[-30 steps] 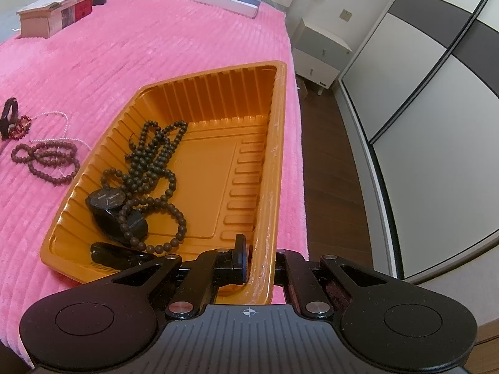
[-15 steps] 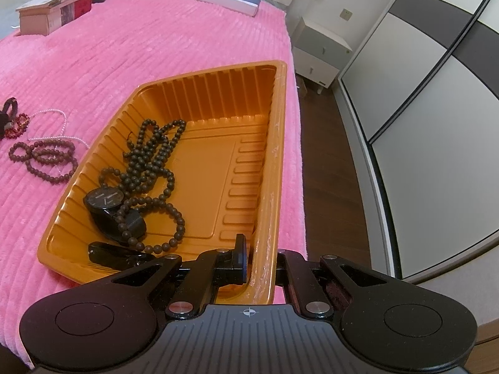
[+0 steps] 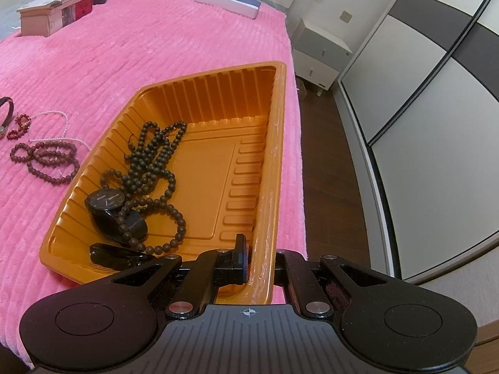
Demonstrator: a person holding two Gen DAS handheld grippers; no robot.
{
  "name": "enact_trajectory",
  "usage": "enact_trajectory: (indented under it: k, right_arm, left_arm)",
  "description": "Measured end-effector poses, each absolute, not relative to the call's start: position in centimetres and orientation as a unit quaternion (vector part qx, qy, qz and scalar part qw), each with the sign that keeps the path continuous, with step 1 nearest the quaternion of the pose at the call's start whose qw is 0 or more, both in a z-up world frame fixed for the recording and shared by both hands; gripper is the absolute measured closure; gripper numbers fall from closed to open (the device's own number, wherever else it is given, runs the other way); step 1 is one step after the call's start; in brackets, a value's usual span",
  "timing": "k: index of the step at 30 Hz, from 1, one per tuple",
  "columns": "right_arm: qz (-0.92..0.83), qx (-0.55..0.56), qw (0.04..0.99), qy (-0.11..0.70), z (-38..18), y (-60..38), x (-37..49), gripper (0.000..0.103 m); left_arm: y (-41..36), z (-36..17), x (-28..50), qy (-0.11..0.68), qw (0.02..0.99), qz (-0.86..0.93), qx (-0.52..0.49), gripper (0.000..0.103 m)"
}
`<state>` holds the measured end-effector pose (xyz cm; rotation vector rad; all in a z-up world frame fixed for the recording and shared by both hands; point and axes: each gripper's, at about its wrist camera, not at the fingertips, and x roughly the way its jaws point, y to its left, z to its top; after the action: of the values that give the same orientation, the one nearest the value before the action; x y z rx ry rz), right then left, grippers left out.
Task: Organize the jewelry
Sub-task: 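Grasp the black wristwatch on the bed with the left gripper, then carry the watch into the orange tray and open the left gripper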
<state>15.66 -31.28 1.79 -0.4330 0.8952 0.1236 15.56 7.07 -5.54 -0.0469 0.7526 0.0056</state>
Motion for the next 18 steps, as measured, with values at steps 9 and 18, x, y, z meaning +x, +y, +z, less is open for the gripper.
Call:
enact_trajectory:
  k: [9, 18]
  right_arm:
    - [0.059, -0.208, 0.877, 0.429, 1.8, -31.3, 15.6, 0.099]
    - [0.059, -0.209, 0.877, 0.429, 1.8, -31.3, 15.6, 0.099]
  left_arm:
    - [7.7, -4.0, 14.8, 0.358, 0.934, 0.010, -0.021, 0.089]
    - [6.8, -2.6, 14.8, 0.346, 0.938, -0.003, -0.019, 0.089]
